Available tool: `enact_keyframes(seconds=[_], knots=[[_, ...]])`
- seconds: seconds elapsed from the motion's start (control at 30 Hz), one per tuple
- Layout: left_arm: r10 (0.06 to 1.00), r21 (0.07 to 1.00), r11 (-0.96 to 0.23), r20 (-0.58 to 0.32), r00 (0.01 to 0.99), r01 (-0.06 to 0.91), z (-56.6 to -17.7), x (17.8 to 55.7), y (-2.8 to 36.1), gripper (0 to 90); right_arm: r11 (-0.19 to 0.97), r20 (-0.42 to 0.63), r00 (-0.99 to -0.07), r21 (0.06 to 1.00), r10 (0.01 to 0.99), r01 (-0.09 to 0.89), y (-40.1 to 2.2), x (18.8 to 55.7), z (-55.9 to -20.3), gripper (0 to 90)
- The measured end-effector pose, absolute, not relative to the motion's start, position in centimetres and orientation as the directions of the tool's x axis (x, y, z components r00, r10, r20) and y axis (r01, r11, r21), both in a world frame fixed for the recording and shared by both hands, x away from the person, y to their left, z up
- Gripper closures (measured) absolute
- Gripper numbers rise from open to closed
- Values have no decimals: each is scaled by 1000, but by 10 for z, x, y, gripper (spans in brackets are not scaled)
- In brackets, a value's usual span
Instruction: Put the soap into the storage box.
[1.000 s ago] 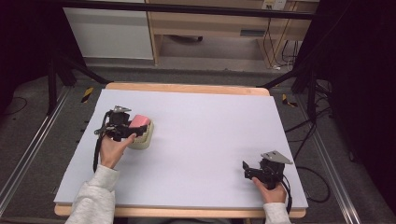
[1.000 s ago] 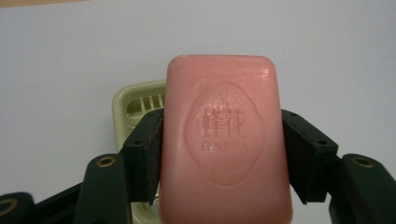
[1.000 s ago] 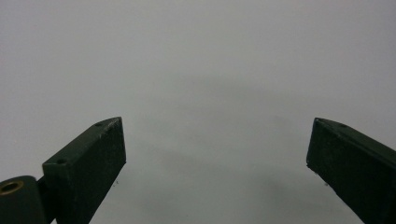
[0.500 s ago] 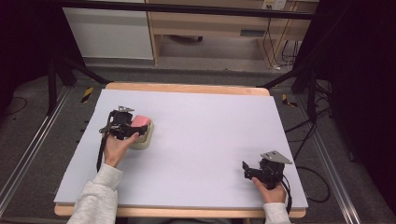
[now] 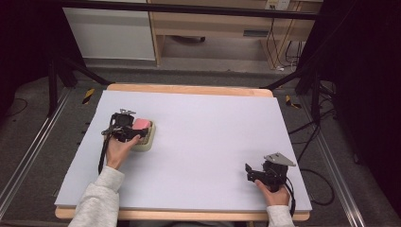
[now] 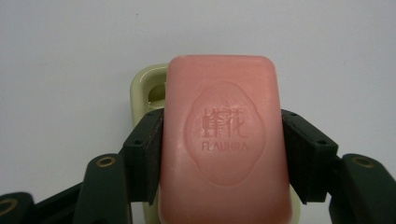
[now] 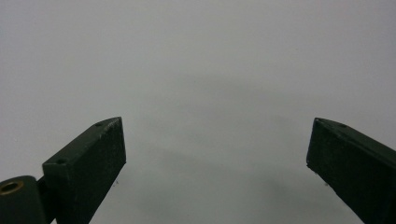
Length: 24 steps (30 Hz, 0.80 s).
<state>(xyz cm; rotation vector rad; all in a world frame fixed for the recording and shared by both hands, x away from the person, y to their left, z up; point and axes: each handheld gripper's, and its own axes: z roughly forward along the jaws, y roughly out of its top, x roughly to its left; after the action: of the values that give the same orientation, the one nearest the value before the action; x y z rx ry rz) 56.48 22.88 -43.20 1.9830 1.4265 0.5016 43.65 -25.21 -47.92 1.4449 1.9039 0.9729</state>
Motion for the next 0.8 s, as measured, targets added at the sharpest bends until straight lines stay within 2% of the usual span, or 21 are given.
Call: enact_keyframes(seconds=[0.8], knots=[[943,659,-213,-56,329,722,-445,570,228,373,157,0,-269,811,963,563,-251,437,-479,49]])
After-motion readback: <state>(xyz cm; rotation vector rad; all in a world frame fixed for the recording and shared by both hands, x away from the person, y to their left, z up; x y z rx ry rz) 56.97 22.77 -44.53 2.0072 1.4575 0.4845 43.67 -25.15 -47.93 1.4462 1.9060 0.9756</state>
